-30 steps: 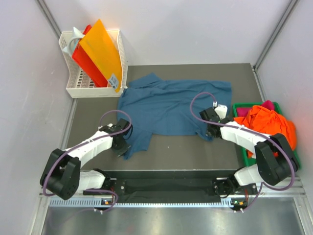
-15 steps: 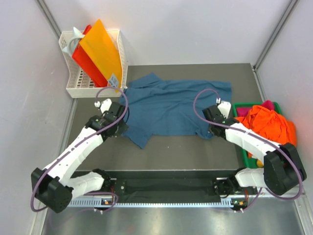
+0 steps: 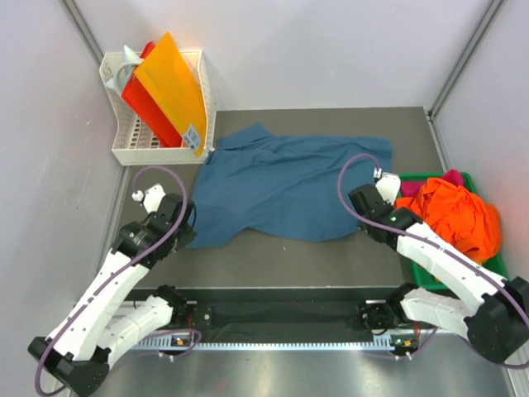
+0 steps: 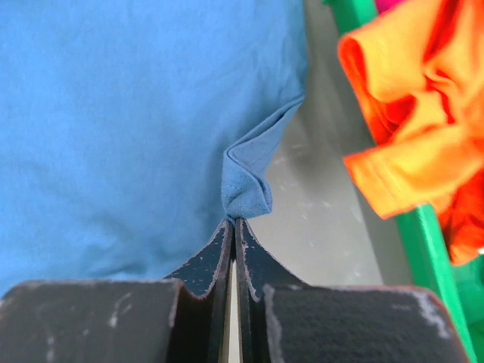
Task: Fold and stack the t-shirts
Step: Grap the side of the flattened tshirt closest away from the robot with both arms
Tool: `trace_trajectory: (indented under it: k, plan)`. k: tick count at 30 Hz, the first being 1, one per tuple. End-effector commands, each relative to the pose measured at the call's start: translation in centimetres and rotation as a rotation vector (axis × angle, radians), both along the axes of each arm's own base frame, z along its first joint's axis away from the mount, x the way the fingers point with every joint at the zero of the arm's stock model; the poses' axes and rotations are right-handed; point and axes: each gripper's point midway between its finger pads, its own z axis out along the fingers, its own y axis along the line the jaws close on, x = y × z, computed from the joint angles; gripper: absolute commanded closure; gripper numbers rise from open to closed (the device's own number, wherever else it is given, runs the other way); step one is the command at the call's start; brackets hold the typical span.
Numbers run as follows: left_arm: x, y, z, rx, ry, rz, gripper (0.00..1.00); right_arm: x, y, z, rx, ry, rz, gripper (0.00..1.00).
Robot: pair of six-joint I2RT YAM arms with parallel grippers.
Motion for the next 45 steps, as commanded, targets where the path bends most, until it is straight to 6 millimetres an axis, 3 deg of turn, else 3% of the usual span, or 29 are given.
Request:
trace_trajectory:
  k: [1, 12, 19, 23, 29, 45]
  plan:
    - [-0.9, 1.6, 1.9, 0.047, -0.023, 0.021, 1.0, -1.4, -1.1, 1.7, -0.015, -0.023, -0.041, 1.0]
    - [-2.8, 1.9, 1.9, 0.011, -0.001, 0.022, 1.0, -4.4, -0.2, 3.5, 0.02, -0.03, -0.056, 1.0]
    - [-3.6, 1.5, 1.8, -0.007, 0.029, -0.009, 1.0, -6.6, -0.8, 4.1, 0.115, -0.023, -0.144, 1.0]
    - [-2.5, 0.8, 1.3, 0.018, 0.038, -0.055, 1.0, -6.3, -1.5, 5.3, 0.11, -0.069, -0.166, 1.0]
    - [1.0, 0.3, 0.8, 0.082, 0.003, -0.052, 1.0, -4.5, -2.3, 7.2, 0.057, -0.128, -0.202, 1.0]
    - [7.8, 0.0, 3.7, 0.169, -0.127, 0.025, 1.0, -1.0, -4.8, 7.0, 0.044, -0.135, -0.243, 1.0]
